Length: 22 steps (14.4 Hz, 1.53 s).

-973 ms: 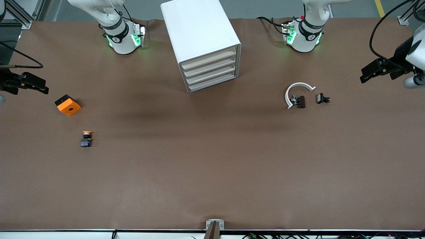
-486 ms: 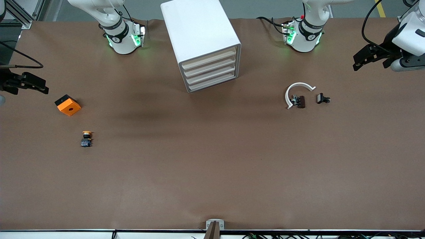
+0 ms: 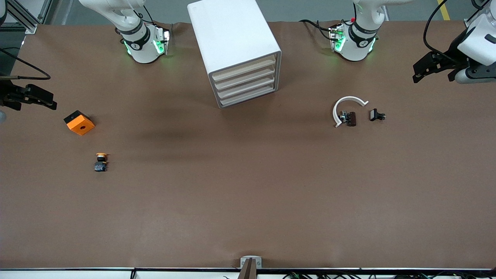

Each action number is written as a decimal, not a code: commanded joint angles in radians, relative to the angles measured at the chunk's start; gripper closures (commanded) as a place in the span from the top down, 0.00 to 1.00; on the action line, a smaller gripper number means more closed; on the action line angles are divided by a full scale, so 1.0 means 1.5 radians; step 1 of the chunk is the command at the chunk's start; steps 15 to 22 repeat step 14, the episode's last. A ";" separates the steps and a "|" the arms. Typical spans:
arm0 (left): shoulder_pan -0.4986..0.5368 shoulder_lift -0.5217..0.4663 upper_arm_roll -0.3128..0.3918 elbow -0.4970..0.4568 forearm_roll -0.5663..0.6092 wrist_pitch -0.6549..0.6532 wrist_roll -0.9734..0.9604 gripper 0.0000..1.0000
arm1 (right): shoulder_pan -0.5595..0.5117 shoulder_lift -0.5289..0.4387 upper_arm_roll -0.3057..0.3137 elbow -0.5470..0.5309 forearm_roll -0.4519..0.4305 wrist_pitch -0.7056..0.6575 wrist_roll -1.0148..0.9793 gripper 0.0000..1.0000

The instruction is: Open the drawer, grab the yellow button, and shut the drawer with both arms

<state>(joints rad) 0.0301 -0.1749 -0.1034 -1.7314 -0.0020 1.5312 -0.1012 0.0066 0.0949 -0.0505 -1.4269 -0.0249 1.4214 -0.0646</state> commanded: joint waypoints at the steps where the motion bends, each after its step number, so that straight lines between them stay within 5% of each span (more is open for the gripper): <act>1: 0.004 0.032 0.007 0.041 -0.004 -0.001 0.009 1.00 | -0.004 0.000 0.007 0.006 -0.013 -0.004 0.001 1.00; 22: 0.012 0.056 0.007 0.065 -0.001 -0.001 0.005 1.00 | -0.005 0.001 0.005 0.019 0.005 0.008 0.027 1.00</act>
